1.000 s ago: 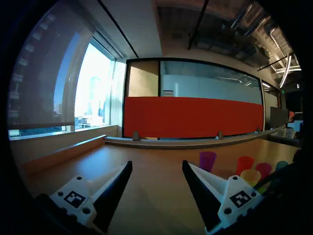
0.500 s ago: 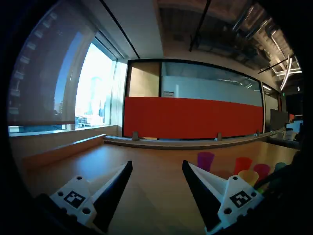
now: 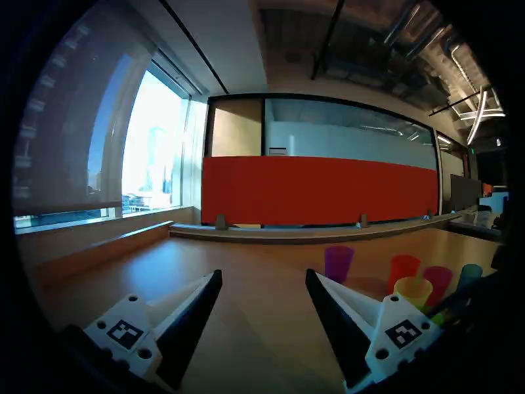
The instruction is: Pour water
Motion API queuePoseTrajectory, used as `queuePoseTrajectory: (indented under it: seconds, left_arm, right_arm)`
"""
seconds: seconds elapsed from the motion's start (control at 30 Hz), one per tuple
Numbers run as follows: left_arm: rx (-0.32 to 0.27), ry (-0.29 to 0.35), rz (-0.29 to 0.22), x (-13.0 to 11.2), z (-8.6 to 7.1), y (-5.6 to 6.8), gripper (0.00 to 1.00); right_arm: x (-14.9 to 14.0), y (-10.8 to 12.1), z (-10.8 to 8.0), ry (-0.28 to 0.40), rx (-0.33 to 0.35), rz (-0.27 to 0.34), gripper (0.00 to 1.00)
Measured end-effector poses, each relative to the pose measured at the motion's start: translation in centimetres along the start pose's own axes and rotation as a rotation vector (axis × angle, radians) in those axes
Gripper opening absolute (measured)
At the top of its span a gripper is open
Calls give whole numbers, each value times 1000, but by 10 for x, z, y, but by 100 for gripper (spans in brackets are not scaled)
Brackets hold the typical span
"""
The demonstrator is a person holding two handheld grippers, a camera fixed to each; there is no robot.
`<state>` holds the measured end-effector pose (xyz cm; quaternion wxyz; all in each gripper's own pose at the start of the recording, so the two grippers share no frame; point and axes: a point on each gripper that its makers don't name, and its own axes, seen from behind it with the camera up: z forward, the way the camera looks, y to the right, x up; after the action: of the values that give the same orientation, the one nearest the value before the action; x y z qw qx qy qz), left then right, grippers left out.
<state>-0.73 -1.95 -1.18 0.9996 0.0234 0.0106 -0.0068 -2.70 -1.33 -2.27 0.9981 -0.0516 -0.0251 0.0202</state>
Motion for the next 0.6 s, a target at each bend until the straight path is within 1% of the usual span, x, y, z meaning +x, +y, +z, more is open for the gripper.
queuePoseTrajectory:
  seconds: [0.2, 0.4, 0.6]
  left_arm:
    - [7, -2, 3, 2, 2, 1, 94]
    - [12, 13, 10, 12, 4, 3, 94]
    - [11, 23, 3, 16, 6, 5, 94]
  right_arm:
    - [4, -2, 0, 0, 3, -6, 99]
    - [7, -5, 0, 1, 7, -4, 99]
    - [13, -9, -1, 5, 11, -10, 99]
